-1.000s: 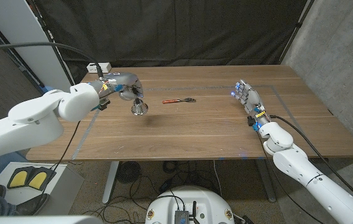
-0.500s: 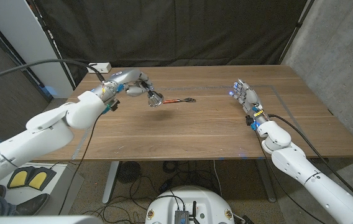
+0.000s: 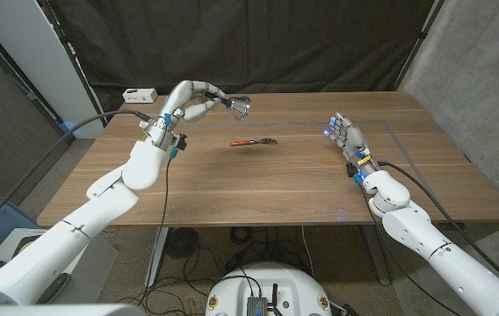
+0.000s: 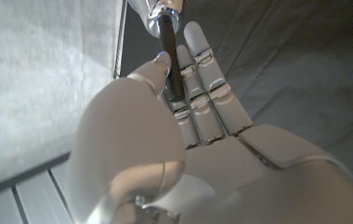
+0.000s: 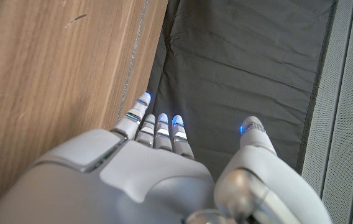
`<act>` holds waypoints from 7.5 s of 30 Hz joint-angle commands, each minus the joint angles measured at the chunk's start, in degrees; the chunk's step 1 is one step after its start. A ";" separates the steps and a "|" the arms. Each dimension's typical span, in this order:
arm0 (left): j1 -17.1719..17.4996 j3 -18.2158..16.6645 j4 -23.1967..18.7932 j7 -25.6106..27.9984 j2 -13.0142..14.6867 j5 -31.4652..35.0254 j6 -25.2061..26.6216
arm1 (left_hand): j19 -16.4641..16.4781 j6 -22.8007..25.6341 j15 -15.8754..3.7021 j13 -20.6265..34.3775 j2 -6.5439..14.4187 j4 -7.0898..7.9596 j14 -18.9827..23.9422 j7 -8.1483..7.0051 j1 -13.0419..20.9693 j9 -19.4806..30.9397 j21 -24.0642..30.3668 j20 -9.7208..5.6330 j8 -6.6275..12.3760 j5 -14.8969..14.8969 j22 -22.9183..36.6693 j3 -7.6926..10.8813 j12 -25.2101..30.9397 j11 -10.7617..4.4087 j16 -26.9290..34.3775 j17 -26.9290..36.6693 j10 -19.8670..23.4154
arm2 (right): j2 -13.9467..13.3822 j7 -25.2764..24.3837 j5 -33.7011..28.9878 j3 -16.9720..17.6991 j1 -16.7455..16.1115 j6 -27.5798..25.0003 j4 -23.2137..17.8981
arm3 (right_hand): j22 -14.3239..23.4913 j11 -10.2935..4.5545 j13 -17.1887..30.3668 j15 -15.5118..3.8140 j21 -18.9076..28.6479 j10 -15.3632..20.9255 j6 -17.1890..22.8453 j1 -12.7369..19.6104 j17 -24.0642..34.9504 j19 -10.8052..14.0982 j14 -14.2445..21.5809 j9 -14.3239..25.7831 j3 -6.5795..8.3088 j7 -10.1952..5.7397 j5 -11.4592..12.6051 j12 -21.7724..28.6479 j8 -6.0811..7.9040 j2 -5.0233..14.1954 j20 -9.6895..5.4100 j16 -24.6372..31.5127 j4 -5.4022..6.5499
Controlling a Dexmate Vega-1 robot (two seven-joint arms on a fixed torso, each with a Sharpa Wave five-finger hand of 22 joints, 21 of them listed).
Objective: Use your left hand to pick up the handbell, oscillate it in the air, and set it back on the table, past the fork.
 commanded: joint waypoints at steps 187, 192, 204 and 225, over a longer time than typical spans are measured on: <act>0.06 -3.64 2.13 -11.17 -10.85 -9.79 6.33 | -4.34 -1.03 -5.90 9.68 1.54 -0.30 4.66 -0.54 0.12 0.80 2.70 0.49 1.32 0.57 -0.02 0.35 -3.52 -0.76 0.27 1.85 1.09 | 1.19 2.19 1.67 -1.41 2.21 -1.63 4.48 | 0.29 0.61 0.27 0.06 -0.07 -0.01 0.10 0.76 0.16 0.63 0.29 0.22 -0.91 0.45 0.03 -0.07 0.22 0.31 -0.26 -0.06 0.24; 0.91 -4.04 -3.50 -12.98 -5.32 -7.71 16.80 | -4.15 -1.08 -5.83 9.84 1.57 -0.29 4.77 -0.54 0.17 0.98 2.90 0.49 1.40 0.60 0.00 0.33 -3.57 -0.48 0.41 1.98 1.20 | 1.29 2.25 1.93 -1.29 2.15 -1.54 4.50 | 0.29 0.72 0.27 0.16 -0.05 0.07 0.15 0.78 0.16 0.69 0.36 0.22 -0.92 0.56 0.03 -0.04 0.23 0.32 -0.16 -0.04 0.23; 1.83 -3.73 -12.57 -16.55 9.72 4.49 32.64 | -3.86 -0.83 -5.55 10.15 1.45 -0.38 5.35 -0.17 0.39 1.20 3.34 0.68 1.59 0.70 0.03 0.40 -3.71 -0.03 0.70 2.03 1.54 | 1.55 3.14 2.15 -1.64 3.15 -1.82 5.27 | 0.29 0.70 0.27 0.15 -0.02 0.20 0.20 0.81 0.15 0.79 0.39 0.22 -0.96 0.57 0.04 0.01 0.25 0.33 -0.17 -0.03 0.22; -1.04 8.34 -28.07 -36.33 23.15 48.35 68.31 | -3.84 -0.38 -6.12 10.44 1.24 -0.15 5.63 -0.77 0.09 1.02 3.88 0.71 1.61 0.67 0.06 0.29 -4.04 -0.42 0.80 1.98 2.04 | 2.05 4.15 2.40 -1.75 3.60 -0.92 6.71 | 0.29 0.53 0.27 0.12 -0.04 0.18 0.27 0.85 0.15 0.79 0.41 0.22 -1.01 0.52 0.04 0.00 0.25 0.37 -0.19 -0.04 0.22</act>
